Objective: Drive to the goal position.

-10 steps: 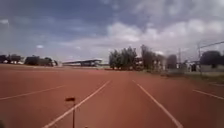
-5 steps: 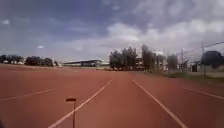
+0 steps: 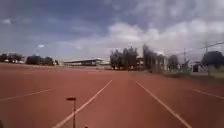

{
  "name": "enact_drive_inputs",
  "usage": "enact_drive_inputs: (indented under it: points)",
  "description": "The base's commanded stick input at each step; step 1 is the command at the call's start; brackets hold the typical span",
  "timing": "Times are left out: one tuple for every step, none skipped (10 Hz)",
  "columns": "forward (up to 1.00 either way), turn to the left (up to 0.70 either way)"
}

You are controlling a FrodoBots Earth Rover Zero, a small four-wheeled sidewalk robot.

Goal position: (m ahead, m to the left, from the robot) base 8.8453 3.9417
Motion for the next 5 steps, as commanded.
enact_drive_inputs:
  points:
    - [0.7, 0.0]
    - [0.7, 0.0]
    - [0.7, 0.0]
    - [0.7, 0.0]
    - [0.7, 0.0]
